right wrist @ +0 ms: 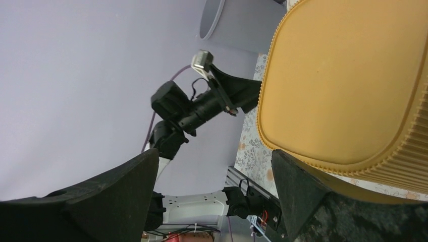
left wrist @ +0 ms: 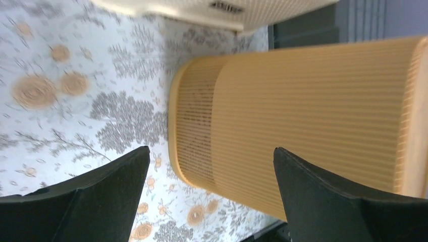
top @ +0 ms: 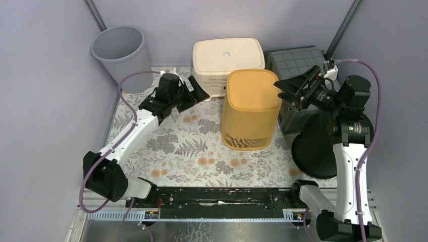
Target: Turn the large container upside down
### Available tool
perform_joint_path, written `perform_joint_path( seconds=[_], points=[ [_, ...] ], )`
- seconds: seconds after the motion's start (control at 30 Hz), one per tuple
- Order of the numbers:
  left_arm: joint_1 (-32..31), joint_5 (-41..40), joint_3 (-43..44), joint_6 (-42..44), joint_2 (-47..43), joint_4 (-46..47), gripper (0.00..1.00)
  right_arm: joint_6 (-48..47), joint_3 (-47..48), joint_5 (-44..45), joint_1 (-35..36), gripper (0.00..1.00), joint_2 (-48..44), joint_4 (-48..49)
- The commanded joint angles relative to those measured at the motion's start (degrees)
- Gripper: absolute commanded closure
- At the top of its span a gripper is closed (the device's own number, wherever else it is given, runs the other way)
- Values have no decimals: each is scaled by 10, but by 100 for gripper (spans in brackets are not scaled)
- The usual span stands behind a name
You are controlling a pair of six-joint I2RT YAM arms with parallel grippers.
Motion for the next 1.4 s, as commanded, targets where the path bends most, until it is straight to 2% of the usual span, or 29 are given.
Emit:
perform_joint_path(
  seconds=[0.0, 0.13, 0.33, 0.47, 0.6, 0.77, 1.03, 1.23, 1.37],
  points=[
    [26, -63, 92, 45, 9, -110, 0, 8, 23, -12, 17, 11, 12, 37],
    [63, -97, 213, 77, 60, -171, 0, 7, 35, -9, 30, 11, 21, 36],
    [120, -135, 443, 125, 182, -250, 0, 4, 50, 1, 64, 11, 31, 33],
    [146, -173, 528, 120, 242, -257, 0, -12, 66, 11, 99, 12, 47, 20],
    [173, -204, 573, 124, 279, -241, 0, -38, 92, 18, 128, 12, 68, -15],
    [241, -189, 641, 137, 329, -267, 0, -59, 100, 21, 148, 12, 80, -34],
    [296, -222, 639, 198, 335, -243, 0, -65, 87, 41, 184, 13, 112, -9],
    [348, -185, 640, 205, 349, -233, 0, -65, 74, 65, 220, 13, 132, 14],
    [353, -154, 641, 244, 364, -226, 0, -66, 66, 75, 239, 13, 143, 28]
  ],
)
